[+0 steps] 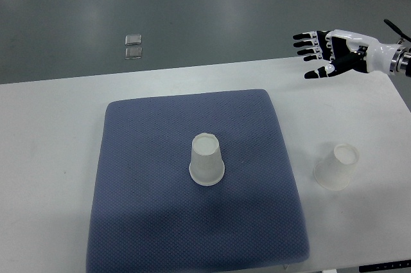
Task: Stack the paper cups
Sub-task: 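Move the right hand toward the white paper cup beside the pad, then close the right hand's fingers around the white paper cup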
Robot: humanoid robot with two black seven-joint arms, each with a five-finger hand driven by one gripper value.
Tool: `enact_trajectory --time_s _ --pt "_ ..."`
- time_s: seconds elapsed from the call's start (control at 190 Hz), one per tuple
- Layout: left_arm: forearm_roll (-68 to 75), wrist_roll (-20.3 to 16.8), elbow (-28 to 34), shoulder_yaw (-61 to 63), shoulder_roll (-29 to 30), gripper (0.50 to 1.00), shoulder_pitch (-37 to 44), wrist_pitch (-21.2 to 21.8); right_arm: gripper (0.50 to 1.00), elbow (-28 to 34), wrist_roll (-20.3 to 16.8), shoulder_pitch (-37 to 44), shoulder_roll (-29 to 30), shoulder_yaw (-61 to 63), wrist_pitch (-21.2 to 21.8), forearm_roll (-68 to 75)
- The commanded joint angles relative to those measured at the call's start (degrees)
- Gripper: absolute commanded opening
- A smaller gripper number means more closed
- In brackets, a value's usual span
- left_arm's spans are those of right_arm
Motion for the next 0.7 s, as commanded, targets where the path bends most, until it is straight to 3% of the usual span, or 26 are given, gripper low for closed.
enact_trajectory --time_s 0.0,0.289,0.693 --pt "0.0 0.0 0.0 0.0 0.0 1.000 0.0 0.0 0.921 6.0 3.2 -1.7 -3.7 0.1 -1.8 -7.4" --pt "-0.1 0.0 0.0 0.0 0.0 1.000 0.0 0.0 0.921 13.7 4.5 -4.6 -8.9 -2.1 -4.1 -26.4" --pt "0.0 0.0 0.0 0.0 0.0 1.000 0.0 -0.1 0.921 23.2 4.7 -4.7 -15.8 -11.9 -11.9 -34.6"
